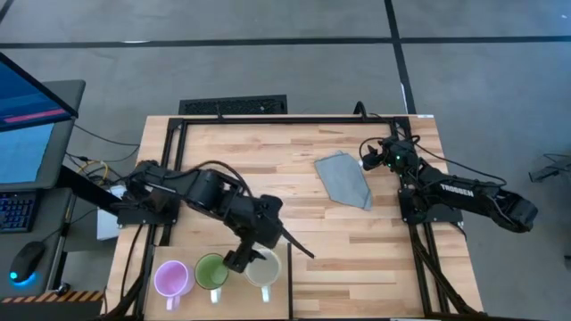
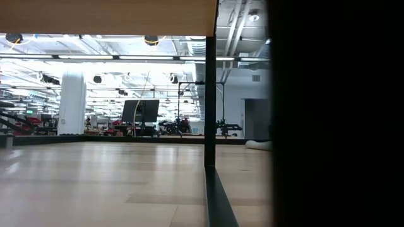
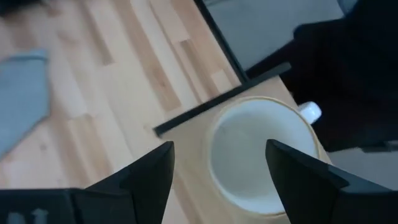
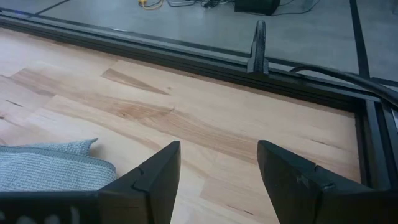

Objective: Stack small to large cups/mugs on shelf
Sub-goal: Return to Home position

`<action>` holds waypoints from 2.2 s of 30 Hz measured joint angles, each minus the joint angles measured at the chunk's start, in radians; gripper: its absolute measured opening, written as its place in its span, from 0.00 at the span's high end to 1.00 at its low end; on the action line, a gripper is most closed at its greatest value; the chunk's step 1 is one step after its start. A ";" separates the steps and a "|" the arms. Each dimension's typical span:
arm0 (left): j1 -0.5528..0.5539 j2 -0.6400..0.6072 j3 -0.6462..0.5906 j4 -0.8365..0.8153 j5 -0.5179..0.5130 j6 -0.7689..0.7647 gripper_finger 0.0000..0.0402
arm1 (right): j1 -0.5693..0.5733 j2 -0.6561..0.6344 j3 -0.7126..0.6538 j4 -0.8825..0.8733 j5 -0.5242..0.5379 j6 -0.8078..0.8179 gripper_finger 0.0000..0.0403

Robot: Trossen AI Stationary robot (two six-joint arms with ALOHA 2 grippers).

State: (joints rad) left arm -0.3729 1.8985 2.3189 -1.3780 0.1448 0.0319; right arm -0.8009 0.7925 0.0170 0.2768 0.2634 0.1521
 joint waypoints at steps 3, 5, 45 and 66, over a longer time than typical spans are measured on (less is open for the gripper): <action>0.000 -0.014 0.034 -0.015 -0.070 -0.008 0.39 | 0.000 0.000 0.000 0.000 0.000 0.000 0.42; 0.000 -0.049 0.018 0.003 -0.128 0.001 0.39 | 0.000 0.000 0.000 0.000 0.000 0.000 0.42; -0.035 -0.581 -0.217 -0.193 -1.260 -0.229 0.39 | 0.115 -0.002 0.000 0.081 -0.002 -0.079 0.42; -0.038 -1.498 -1.443 0.834 -0.970 0.206 0.39 | 0.172 -0.002 0.001 0.292 -0.210 -0.161 0.42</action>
State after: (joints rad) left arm -0.4110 0.4009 0.8756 -0.5444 -0.8248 0.2374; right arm -0.6284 0.7902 0.0177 0.5683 0.0538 -0.0085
